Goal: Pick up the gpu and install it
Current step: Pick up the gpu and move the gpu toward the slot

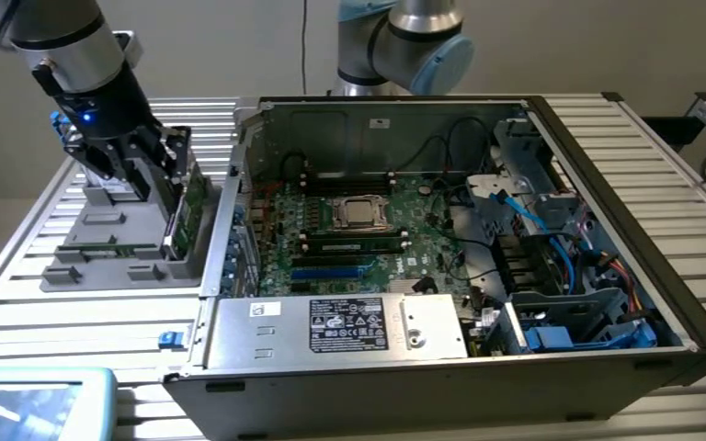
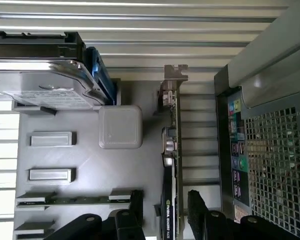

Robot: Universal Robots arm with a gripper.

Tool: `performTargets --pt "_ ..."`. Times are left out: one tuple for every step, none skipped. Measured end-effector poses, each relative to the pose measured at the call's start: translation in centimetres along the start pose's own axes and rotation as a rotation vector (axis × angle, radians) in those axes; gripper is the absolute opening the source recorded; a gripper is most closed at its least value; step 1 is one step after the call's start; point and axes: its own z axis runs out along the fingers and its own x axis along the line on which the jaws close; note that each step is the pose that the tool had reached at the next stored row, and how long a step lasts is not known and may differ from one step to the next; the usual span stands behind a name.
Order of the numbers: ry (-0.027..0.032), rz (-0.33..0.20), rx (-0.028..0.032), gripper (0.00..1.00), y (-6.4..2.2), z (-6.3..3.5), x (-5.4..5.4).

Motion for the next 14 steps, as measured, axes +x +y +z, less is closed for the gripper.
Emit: performTargets --pt "-0.0006 0.002 -0.0028 0.49 -0.07 0.16 0.0" --pt "-0.0008 0.004 -0.004 0.49 -0.1 0.32 -0.1" --pt "-0.0012 0.006 -0.0046 0.49 -0.12 0.49 -0.2" --pt "-0.0015 0.01 -0.0049 0.49 -0.14 0.68 -0.2" --pt "-0.0018 0.013 -0.0048 0.49 -0.15 0.87 -0.3" --pt "-0.002 0.015 -0.0046 0.49 -0.17 1.04 -0.3" --pt "-0.0024 0.017 -0.0046 0.49 -0.17 1.23 -0.3" --pt "-0.0025 0.018 -0.0045 0.49 -0.18 1.42 -0.4" --pt "-0.0026 0.019 -0.0044 0.49 -0.17 1.6 -0.4" --pt "-0.0028 0.02 -0.0044 0.49 -0.17 1.79 -0.4" --pt "-0.0028 0.021 -0.0043 0.49 -0.17 1.97 -0.4" --pt "-0.003 0.022 -0.0042 0.49 -0.17 2.15 -0.5" --pt "-0.0032 0.023 -0.0042 0.49 -0.16 2.34 -0.5" --pt "-0.0033 0.025 -0.0041 0.49 -0.11 2.54 -0.5"
